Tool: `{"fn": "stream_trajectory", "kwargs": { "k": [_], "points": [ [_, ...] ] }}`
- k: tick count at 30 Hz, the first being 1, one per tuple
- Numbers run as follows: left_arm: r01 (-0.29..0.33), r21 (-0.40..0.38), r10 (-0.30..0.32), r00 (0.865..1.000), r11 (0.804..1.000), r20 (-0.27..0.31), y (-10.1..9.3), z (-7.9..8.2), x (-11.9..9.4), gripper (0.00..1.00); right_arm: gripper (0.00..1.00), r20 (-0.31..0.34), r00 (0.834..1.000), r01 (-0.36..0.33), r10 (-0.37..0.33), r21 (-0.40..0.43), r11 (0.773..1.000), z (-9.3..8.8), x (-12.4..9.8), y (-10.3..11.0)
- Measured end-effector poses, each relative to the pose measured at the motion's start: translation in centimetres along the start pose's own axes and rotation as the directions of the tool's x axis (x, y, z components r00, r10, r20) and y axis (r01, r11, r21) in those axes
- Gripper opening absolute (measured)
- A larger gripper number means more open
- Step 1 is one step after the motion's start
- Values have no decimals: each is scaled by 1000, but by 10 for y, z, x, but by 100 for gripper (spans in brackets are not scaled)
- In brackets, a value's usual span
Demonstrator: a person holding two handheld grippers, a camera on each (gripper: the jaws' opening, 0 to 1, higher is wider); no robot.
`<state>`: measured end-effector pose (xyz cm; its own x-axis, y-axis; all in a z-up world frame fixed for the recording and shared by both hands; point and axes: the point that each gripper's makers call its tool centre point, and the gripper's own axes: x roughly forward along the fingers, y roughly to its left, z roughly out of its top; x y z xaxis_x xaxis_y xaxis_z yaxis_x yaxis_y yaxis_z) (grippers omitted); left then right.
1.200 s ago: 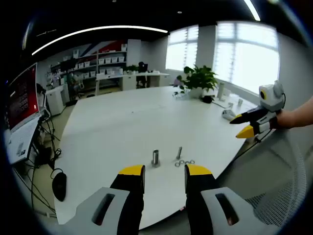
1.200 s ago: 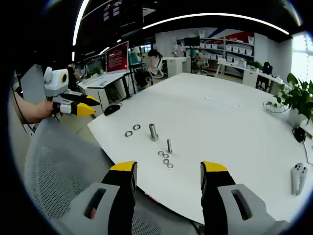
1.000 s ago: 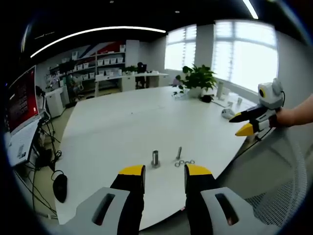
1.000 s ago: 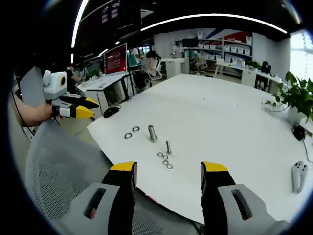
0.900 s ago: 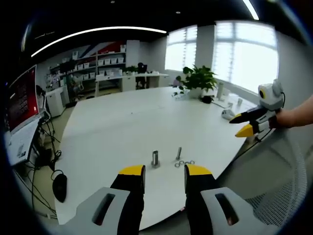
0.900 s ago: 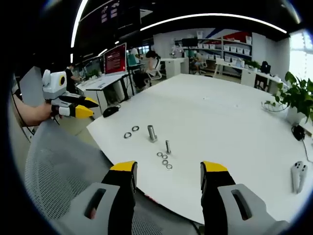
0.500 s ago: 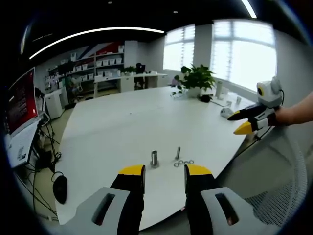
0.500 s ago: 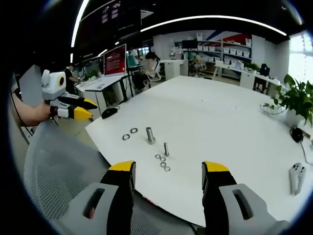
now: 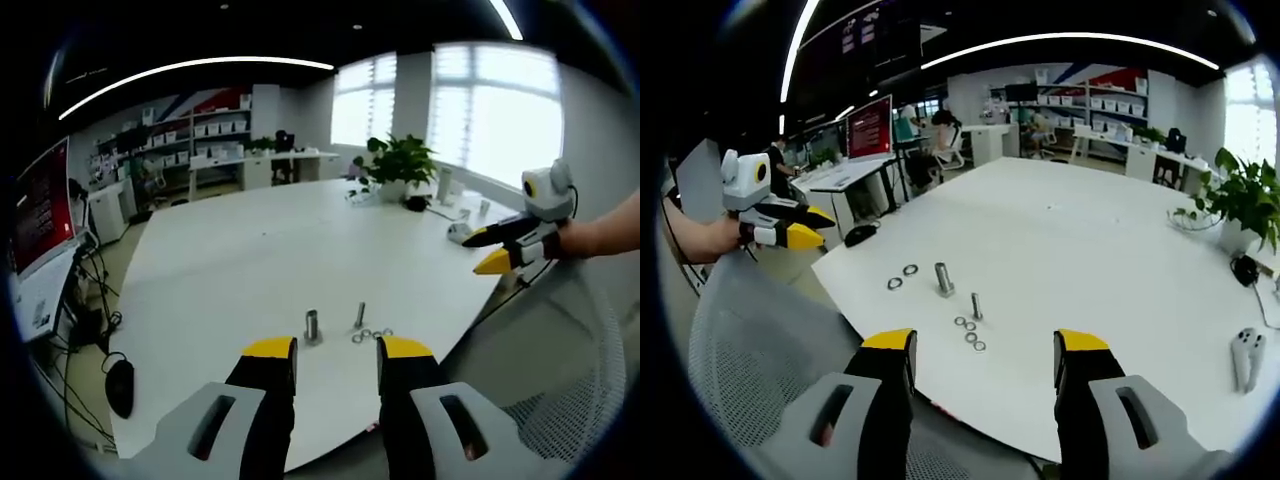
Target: Place the washer onto the threaded stud by aligning its center hole with the stud, sliding it down to the base, and recovering from edge contact or off-axis alignment until the washer reaches the visible bottom stop.
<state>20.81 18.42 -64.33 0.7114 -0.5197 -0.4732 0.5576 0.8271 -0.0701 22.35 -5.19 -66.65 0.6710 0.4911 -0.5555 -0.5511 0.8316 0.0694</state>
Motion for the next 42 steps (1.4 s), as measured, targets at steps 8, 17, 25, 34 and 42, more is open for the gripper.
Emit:
{"fn": "stream_trajectory", "kwargs": {
  "k": [8,17,25,34,42],
  "points": [
    [0,-8,0,1000,1000,10,2,2,-1,30,58,0,1000,12,-12,2,1000,1,0,-2],
    [7,-10,-7,1000,1000,6,1,1,0,30,58,-10,1000,26,-26,5,1000,-1,1,-5],
    [7,-5,-7,1000,1000,11,2,2,-1,28,57,-10,999,38,-38,12,999,0,-1,-5],
    [-5,0,5,1000,1000,29,4,5,-2,28,57,-11,999,43,-43,15,999,0,-1,-7],
    [-28,-8,28,999,1000,28,9,5,-2,28,56,-17,998,58,-58,30,998,-2,-1,-12]
  ]
}}
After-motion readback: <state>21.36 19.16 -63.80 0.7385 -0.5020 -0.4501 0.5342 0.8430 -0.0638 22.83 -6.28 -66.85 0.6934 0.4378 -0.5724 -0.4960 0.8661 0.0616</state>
